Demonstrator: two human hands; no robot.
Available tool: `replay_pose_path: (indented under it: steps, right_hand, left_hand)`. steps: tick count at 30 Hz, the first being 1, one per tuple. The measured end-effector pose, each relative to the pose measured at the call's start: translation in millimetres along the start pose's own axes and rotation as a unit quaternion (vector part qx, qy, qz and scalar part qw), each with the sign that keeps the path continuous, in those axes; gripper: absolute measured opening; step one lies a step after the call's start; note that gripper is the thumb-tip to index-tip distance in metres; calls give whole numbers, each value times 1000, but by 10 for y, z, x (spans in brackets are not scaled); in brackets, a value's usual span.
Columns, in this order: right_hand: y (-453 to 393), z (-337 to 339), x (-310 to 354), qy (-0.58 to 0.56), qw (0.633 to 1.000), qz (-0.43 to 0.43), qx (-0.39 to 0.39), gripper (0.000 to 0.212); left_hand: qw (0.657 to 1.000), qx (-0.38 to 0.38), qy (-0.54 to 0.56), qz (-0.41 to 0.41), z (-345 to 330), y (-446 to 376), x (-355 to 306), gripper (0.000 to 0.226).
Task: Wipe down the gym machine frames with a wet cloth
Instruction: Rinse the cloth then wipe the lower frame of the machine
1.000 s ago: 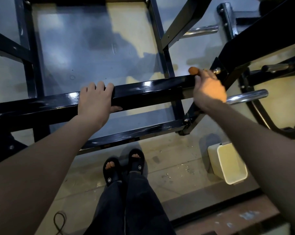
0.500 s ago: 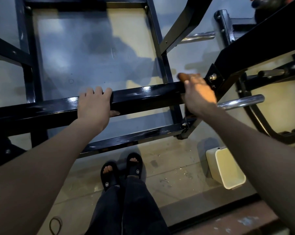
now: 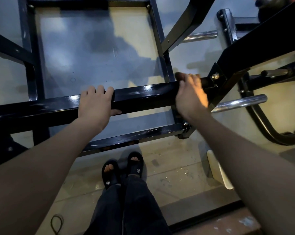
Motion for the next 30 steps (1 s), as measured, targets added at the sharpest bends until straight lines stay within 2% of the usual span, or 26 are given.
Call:
replay_pose_path:
  steps: [3,6,8,11,13,16,18,20,22,26,28,30]
  right_hand:
    - [227,-274,604,-59,993,97,-17,43]
    - [377,-506,1013,-26,982,182,37,47]
    - [364,-459,1045,11,973,224,57,48]
    - [206,-273,699,26,960,275,52,45]
    - [11,-115,240,-6,973,226,34,42]
    - [-147,46,-366,-42,999,28,-21,47]
    - [-98,8,-388,-54,995,-67,-48,49]
    - [7,-89,-67,-84,990,-87,-77,47]
    - [122,-268,439,-107,991,-23,-74,44]
    - [393,-618,1300,-110,982,152,31,44]
    - [401,-586,1321,-68,974,210,48,45]
    - [308,-476,1054,-29,971,233,43,45]
  left_hand:
    - [1000,-4,1,2,-6,-2,2,65]
    - [1000,-10,14,0,3,-2,0,63]
    - [1000,-14,17,-2,1,0,12,63]
    - [1000,-18,14,-6,-10,-2,9,65]
    - [1000,-13,11,-6,-16,-11,6,66]
    - [1000,-1,14,-5,-34,-4,29,67]
    - [1000,-5,12,-8,-34,-2,26,67]
    - [1000,-5,6,-8,-41,-1,21,68]
    - [1000,-4,8,-5,-42,-9,25,68]
    - [1000,-9,6,1,-54,-4,25,65]
    - [1000,-16,-8,1,-56,-6,19,65]
    - [1000,-10,-2,4,-45,-13,15,67]
Point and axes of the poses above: each hand's wrist, its own y-axis away from the middle knuckle, its own z-axis out of the back of the hand, x = y × z, the point moved 5 cm from there along -y, towards the middle knuckle, and after that the axes turned 8 degrees about z, right-handed, at the moved point
